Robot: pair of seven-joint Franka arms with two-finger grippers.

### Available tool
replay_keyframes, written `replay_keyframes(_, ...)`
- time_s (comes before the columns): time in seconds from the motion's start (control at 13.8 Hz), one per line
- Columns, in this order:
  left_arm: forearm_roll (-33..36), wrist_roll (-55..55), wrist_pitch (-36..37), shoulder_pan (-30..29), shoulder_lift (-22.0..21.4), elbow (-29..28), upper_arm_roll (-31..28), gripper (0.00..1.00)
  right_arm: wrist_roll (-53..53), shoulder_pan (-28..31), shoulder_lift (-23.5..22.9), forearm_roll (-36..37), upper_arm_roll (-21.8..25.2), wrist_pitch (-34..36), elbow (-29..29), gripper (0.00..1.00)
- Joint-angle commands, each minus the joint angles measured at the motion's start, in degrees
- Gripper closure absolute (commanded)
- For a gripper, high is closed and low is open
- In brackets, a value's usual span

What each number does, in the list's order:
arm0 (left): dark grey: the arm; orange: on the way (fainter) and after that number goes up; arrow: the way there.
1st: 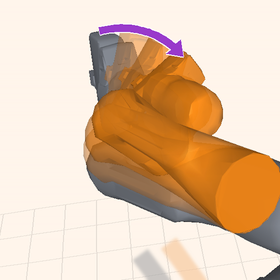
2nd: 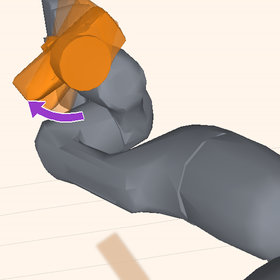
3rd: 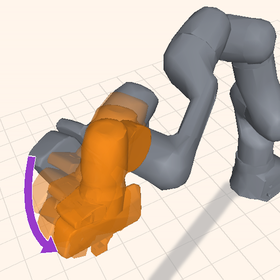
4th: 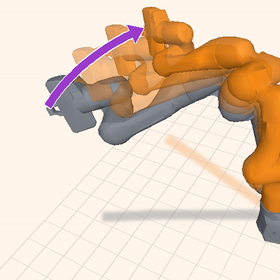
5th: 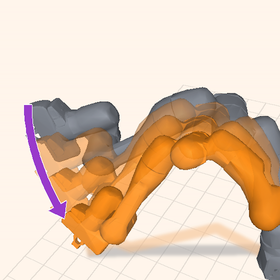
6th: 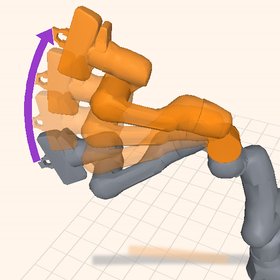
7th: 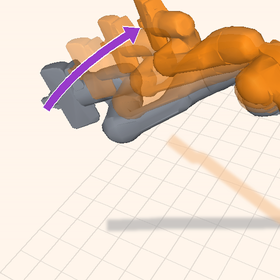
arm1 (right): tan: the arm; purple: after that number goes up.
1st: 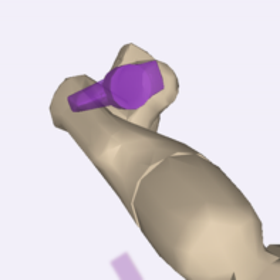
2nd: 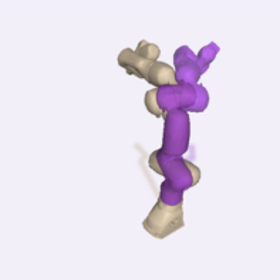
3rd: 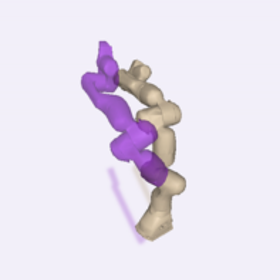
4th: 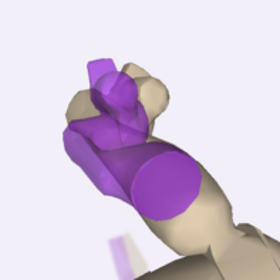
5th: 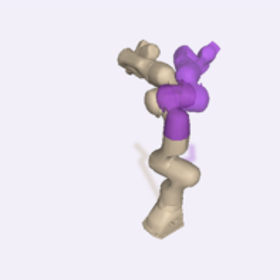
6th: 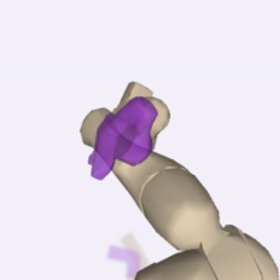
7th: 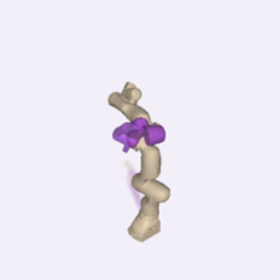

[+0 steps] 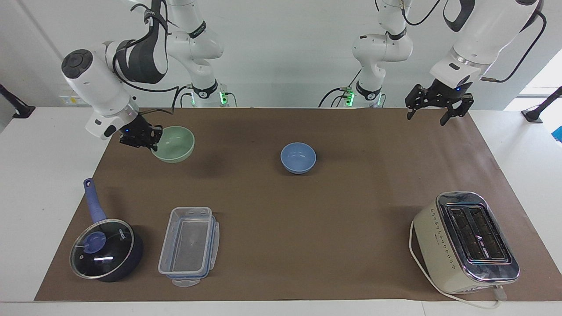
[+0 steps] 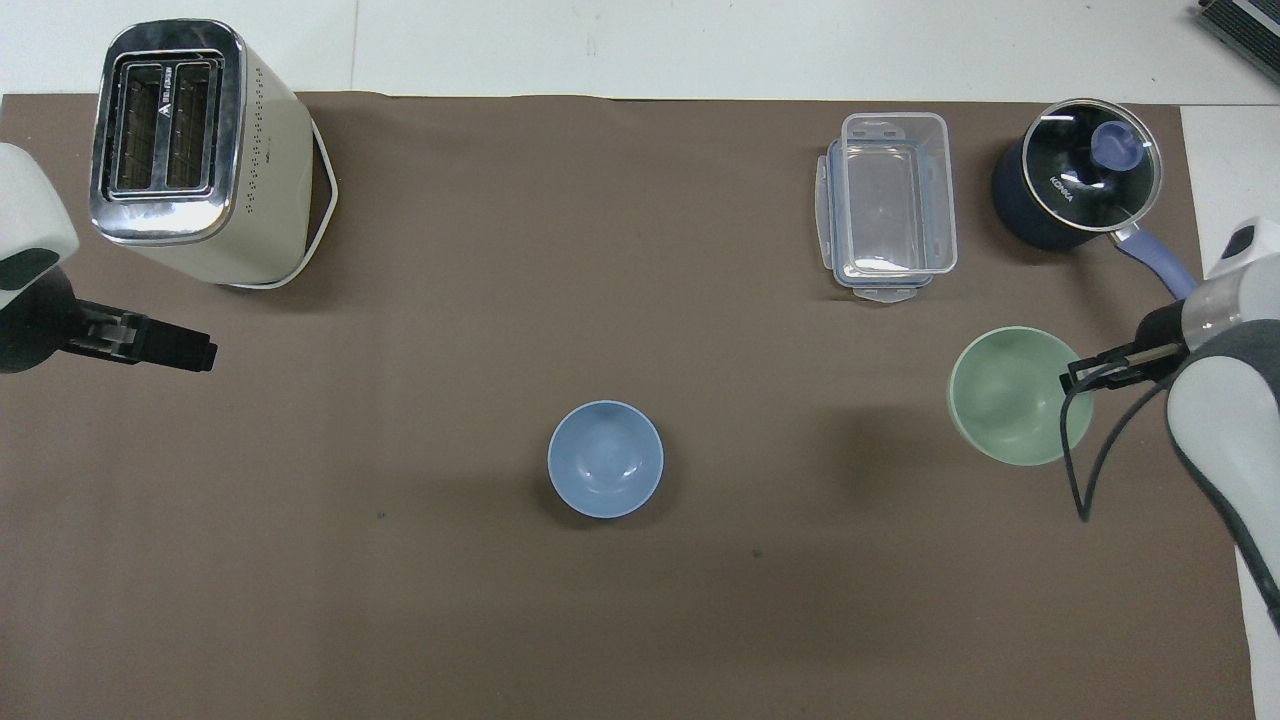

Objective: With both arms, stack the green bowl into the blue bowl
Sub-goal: 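Carry the green bowl with the right gripper over the blue bowl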

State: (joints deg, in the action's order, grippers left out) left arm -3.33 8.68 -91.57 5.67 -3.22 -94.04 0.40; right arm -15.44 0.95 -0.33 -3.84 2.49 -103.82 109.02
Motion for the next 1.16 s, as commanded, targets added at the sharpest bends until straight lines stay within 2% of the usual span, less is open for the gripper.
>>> replay_keyframes(0.0,1.0,1.3,1.4,-1.4,0.5,1.8,0.7,0.0,9.9,-3.6,-0.3,-0.7,-2.9,1.2,-1.5,1.0)
replay_keyframes(0.15,1.2,1.3,1.8,-1.4,0.8,2.3,0.6,0.0,18.6,-6.8,-0.3,-0.8,-5.4,0.1,-1.6,1.0)
replay_keyframes(0.29,3.0,1.3,1.9,-1.3,0.6,2.3,0.7,0.0,25.1,-9.2,-0.6,-4.1,-7.1,-1.6,-1.5,1.0)
replay_keyframes(0.73,3.2,0.6,3.6,-1.3,-0.9,1.3,0.7,0.0,43.3,-21.4,-4.9,-4.9,-7.5,-10.3,-1.3,1.0)
replay_keyframes(0.87,3.2,0.7,3.6,-1.3,-0.9,1.3,0.7,0.0,48.8,-25.7,-7.7,-5.0,-7.4,-14.5,-1.1,1.0)
replay_keyframes(1.09,3.2,0.6,3.6,-1.3,-0.9,1.3,0.7,0.0,50.9,-27.6,-9.9,-5.0,-7.5,-16.8,-1.0,1.0)
